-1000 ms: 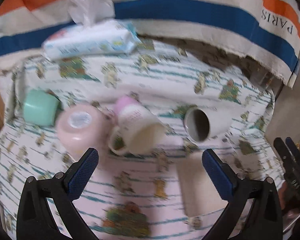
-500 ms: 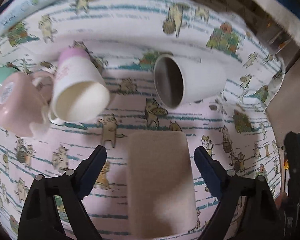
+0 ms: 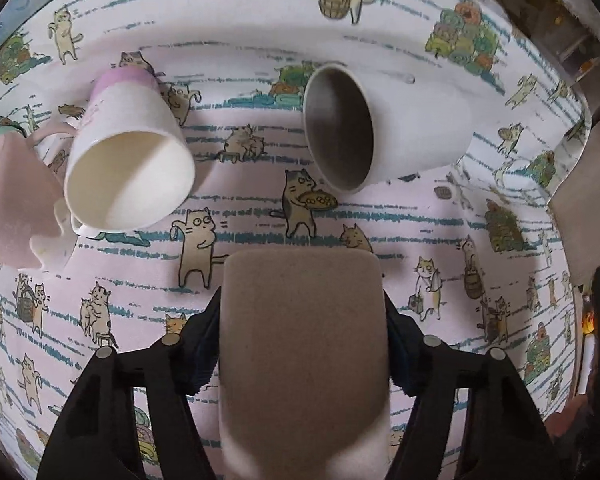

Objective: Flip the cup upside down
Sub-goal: 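Rotate the beige cup with the left tool so its bottom faces up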

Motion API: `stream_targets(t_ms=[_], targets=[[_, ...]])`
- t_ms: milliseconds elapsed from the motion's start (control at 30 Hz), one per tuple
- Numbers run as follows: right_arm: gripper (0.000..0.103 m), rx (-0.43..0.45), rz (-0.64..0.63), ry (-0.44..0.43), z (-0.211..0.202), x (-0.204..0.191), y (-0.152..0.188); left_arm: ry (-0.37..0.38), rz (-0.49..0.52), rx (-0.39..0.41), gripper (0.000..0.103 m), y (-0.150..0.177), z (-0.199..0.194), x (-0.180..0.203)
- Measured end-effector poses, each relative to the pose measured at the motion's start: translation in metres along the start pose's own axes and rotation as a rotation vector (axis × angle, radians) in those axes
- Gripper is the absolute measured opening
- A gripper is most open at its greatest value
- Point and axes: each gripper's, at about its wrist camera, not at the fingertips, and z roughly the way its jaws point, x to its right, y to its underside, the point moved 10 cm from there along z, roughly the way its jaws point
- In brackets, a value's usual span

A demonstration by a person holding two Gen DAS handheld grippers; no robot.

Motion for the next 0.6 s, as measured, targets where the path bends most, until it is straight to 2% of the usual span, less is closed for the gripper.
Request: stream_targets(t_ms=[167, 267, 400, 500, 600], targets=[[0.103, -0.009, -0.005, 0.013, 0.003, 0.001, 0.002, -0.010, 0.065, 0.081, 0.066, -0.003, -0.019, 0.006], [0.103, -0.006, -0.009, 0.020, 0.003, 0.001, 0.001, 0.012, 0.079, 0.108, 0.066, -0.004, -0.033, 0.009], [0.103, 0.007, -0.019, 0.036, 0.002, 0.001, -0.001, -0.017, 0.106, 0.210, 0.066, -0.011, -0.057, 0.010], [0.103, 0.013, -0.022, 0.043, 0.001, 0.002, -0.002, -0.008, 0.124, 0.282, 0.066, -0.018, -0.072, 0.012], [0.103, 0.013, -0.023, 0.046, 0.001, 0.003, -0.002, -0.021, 0.136, 0.320, 0.066, -0.022, -0.079, 0.013]])
